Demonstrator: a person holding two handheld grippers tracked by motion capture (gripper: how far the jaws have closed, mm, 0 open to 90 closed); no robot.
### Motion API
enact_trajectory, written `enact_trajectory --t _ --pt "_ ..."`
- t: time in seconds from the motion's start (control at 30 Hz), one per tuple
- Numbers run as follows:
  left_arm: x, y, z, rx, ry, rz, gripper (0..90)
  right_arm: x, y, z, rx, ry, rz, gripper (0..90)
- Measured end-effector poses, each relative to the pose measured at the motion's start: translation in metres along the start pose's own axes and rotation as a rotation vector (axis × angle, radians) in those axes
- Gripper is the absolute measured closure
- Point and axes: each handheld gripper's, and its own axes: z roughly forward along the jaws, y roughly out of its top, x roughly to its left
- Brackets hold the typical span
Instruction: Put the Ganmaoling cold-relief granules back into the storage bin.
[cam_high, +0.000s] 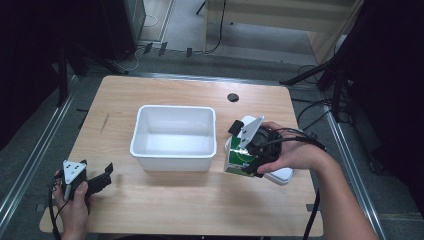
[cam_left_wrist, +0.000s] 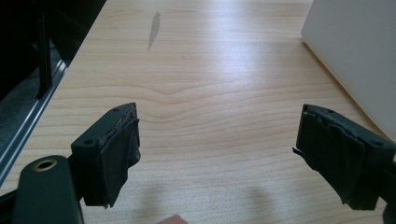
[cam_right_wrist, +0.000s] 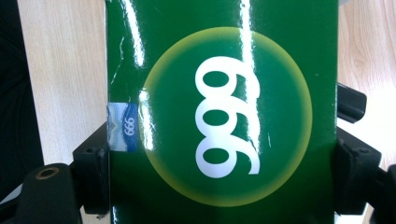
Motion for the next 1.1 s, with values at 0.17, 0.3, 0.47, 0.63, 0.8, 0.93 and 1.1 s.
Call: enact_trajectory --t 0.17,0.3,0.47,0.63,0.8,0.93,1.1 --pt "0.000 0.000 0.000 0.000 -0.001 -0.002 14.3 -0.005 0.006 -0.003 0.000 0.000 -0.005 16.2" --pt "0.000 0.000 0.000 -0.001 0.000 0.000 14.3 -0.009 0.011 -0.007 -0.005 -0.007 -0.009 16.2" --pt "0.000 0.000 0.000 -0.003 -0.001 -0.003 14.3 -0.015 0.016 -0.012 0.000 -0.010 -0.003 16.2" --pt "0.000 0.000 0.000 -0.004 0.000 -0.003 14.3 -0.020 0.021 -0.016 0.002 -0.014 -0.006 16.2" --pt "0.000 0.000 0.000 -0.003 -0.001 -0.002 14.3 -0.025 0.029 -0.019 -0.003 -0.019 -0.011 16.2" --pt "0.000 0.000 0.000 -0.003 0.000 -0.007 14.4 -0.030 0.034 -0.021 0.002 -0.018 -0.011 16.2" --pt "0.001 0.000 0.000 -0.003 -0.004 -0.010 14.3 -0.037 0.042 -0.023 0.000 -0.019 -0.006 16.2"
